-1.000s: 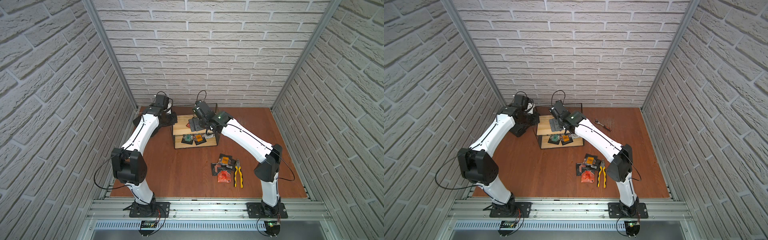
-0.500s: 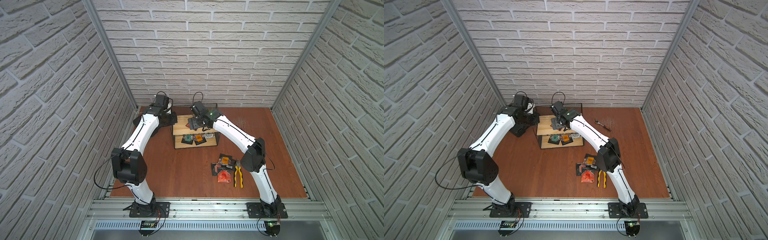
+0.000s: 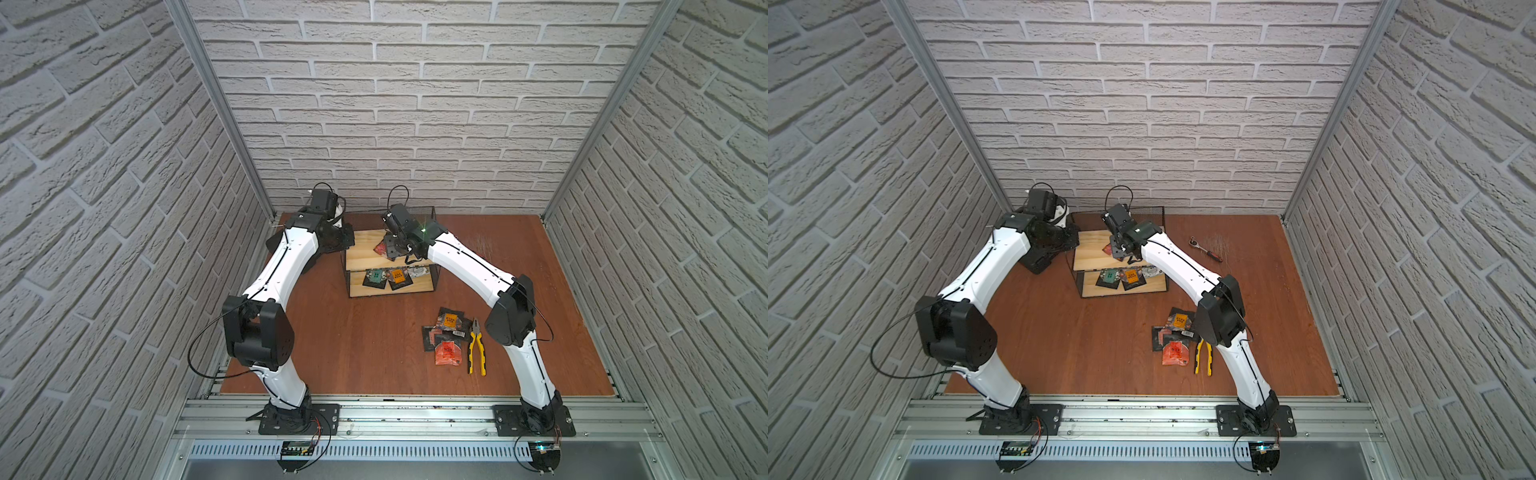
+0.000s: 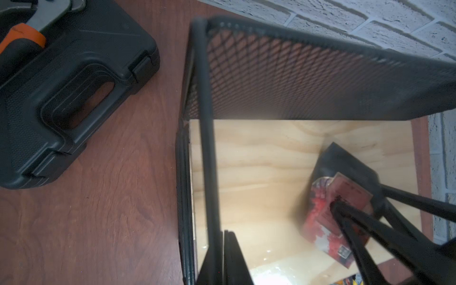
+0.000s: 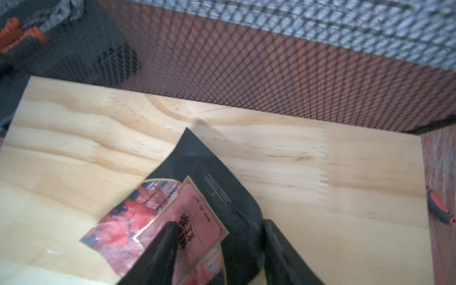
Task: Remove the tea bags from the shelf
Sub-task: Pick up the tea bag from the shelf.
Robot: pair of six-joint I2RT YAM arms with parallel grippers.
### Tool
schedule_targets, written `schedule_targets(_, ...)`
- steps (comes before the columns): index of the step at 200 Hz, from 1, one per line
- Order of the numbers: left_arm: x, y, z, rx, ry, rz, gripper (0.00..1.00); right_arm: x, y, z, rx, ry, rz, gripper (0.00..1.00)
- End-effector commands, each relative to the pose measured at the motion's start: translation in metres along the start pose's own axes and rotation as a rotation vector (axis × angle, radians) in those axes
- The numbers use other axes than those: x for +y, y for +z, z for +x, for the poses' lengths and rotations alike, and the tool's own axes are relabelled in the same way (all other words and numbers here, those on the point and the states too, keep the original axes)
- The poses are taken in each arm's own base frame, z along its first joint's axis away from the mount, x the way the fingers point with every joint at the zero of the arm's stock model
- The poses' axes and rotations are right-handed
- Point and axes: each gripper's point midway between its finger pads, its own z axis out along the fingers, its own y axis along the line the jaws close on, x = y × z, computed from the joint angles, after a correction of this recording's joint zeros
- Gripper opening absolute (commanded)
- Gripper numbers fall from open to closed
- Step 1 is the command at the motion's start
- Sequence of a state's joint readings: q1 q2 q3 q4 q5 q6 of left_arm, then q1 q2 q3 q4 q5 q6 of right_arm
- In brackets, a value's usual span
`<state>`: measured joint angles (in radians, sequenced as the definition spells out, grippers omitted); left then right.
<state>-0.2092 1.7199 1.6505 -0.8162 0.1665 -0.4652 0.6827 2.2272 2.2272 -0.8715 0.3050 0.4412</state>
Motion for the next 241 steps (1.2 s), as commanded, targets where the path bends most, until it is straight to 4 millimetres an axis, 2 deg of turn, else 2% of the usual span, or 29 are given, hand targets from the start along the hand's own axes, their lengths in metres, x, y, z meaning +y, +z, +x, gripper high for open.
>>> schedule_targets(1,-0.001,0.007,-0.008,-0.013,0.008,0.008,0.08,-0.008,0.004,0.027,0.095,-0.003,0.027,0.44)
schedule_targets(42,-0.001,0.007,-0.008,-0.014,0.010,0.007,0.08,-0.006,-0.005,0.016,0.057,0.021,0.006,0.20)
schedule_targets(78,-0.001,0.006,-0.008,-0.016,0.011,0.006,0.08,-0.003,-0.027,-0.005,-0.007,0.045,-0.035,0.03)
schedule_targets(122,-0.001,0.005,-0.008,-0.016,0.010,0.007,0.08,0.001,-0.076,-0.034,-0.105,0.079,-0.123,0.03)
schedule_targets(146,-0.001,0.004,-0.009,-0.018,0.009,0.008,0.08,-0.001,-0.107,-0.042,-0.144,0.092,-0.168,0.03)
schedule_targets(152,-0.001,0.005,-0.008,-0.017,0.008,0.009,0.08,-0.001,-0.106,-0.041,-0.140,0.092,-0.169,0.03)
schedule_targets(157,-0.001,0.005,-0.008,-0.017,0.009,0.009,0.08,-0.005,-0.125,-0.046,-0.170,0.100,-0.186,0.03)
schedule_targets(176,-0.001,0.005,-0.008,-0.016,0.009,0.009,0.08,-0.011,-0.148,-0.046,-0.203,0.112,-0.208,0.03)
schedule_targets(199,-0.002,0.005,-0.008,-0.016,0.008,0.010,0.08,-0.021,-0.170,-0.036,-0.230,0.131,-0.225,0.03)
schedule_targets(220,-0.002,0.004,-0.008,-0.017,0.008,0.010,0.08,-0.037,-0.184,-0.018,-0.235,0.149,-0.217,0.03)
schedule_targets(241,-0.001,0.005,-0.008,-0.016,0.007,0.008,0.08,-0.057,-0.188,0.009,-0.233,0.187,-0.188,0.03)
